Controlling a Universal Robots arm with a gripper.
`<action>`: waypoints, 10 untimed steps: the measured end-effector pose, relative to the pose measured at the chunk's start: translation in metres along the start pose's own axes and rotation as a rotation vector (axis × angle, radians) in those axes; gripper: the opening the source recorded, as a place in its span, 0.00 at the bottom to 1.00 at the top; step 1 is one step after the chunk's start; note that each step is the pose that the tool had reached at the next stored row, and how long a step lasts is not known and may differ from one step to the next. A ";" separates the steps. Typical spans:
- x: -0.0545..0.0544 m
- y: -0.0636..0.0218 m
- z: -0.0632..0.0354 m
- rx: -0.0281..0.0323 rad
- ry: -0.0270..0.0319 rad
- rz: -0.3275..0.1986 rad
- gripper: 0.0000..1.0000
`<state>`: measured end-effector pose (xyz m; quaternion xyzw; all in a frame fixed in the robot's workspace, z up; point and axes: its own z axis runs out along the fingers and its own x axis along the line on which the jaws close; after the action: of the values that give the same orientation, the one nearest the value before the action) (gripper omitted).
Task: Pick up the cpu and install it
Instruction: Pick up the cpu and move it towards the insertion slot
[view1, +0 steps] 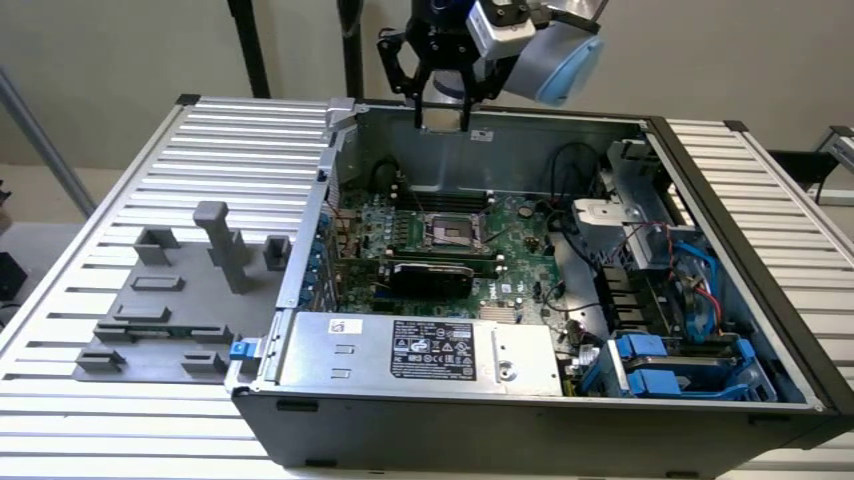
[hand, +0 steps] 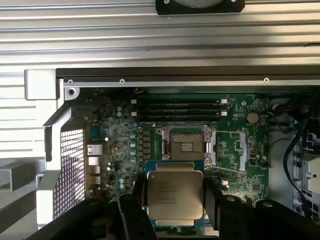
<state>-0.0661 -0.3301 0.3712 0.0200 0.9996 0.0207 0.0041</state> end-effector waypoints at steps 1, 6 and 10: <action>-0.002 0.0003 0.0017 0.0004 0.0000 0.000 0.55; -0.016 0.0015 0.0110 0.0012 -0.0004 0.000 0.55; -0.027 0.0024 0.0184 0.0011 -0.0004 0.000 0.55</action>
<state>-0.0391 -0.3280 0.3531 0.0199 0.9996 0.0202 0.0043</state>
